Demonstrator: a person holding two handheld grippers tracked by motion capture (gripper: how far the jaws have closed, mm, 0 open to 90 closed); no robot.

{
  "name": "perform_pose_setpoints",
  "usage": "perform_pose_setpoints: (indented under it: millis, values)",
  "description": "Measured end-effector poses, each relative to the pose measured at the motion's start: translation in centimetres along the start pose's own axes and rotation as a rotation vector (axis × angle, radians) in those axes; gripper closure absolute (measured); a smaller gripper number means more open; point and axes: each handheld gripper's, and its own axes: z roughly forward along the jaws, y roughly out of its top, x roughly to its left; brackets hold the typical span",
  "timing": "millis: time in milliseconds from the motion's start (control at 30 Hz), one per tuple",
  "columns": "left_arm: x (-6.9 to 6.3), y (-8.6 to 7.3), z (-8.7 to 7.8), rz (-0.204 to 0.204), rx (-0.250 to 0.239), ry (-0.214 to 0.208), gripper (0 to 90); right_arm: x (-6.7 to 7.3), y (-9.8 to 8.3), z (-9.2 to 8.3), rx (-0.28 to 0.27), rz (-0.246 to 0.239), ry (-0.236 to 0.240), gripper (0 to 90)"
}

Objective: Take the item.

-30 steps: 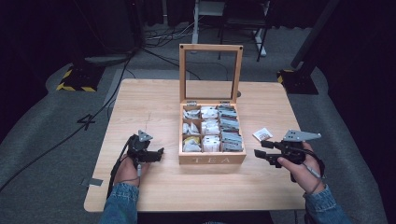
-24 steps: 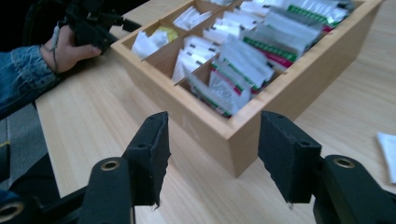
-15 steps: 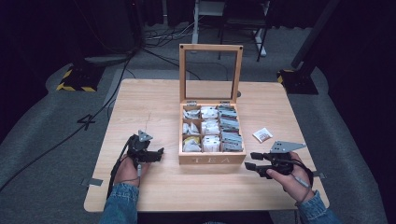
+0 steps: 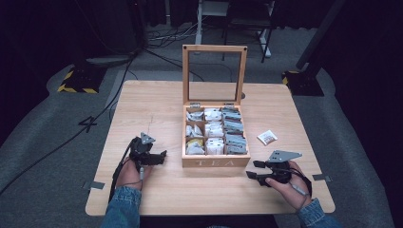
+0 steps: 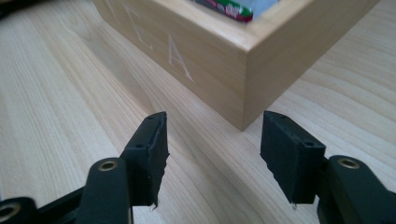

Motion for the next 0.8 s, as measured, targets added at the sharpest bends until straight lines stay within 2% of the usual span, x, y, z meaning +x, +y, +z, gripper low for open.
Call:
perform_pose_setpoints:
  millis: [167,400,500,567,600,633,800]
  values:
    - [0.0,0.0,0.0,0.0,0.0,0.0,14.5,-0.6,-0.8,0.9,0.029,-0.01,-0.016,39.8]
    - [0.0,0.0,0.0,-0.001,0.0,0.0,14.5,-0.6,-1.2,1.6,0.056,-0.037,-0.029,34.3]
    - [0.0,0.0,0.0,0.0,0.0,0.0,14.4,-0.4,-1.3,1.9,0.06,-0.07,-0.033,28.9]
    - [0.0,0.0,0.0,0.0,0.0,0.0,14.4,-0.3,-1.3,2.2,0.058,-0.091,-0.033,20.2]
    - [0.0,0.0,0.0,0.0,0.0,0.0,14.4,-0.3,-1.3,2.2,0.058,-0.091,-0.033,20.2]
    - [0.0,0.0,0.0,-0.001,0.0,-0.001,14.4,-0.1,-1.4,2.8,0.059,-0.147,-0.037,12.2]
    - [0.0,0.0,0.0,0.0,-0.001,0.0,14.5,0.0,-1.3,3.0,0.064,-0.145,-0.042,10.4]
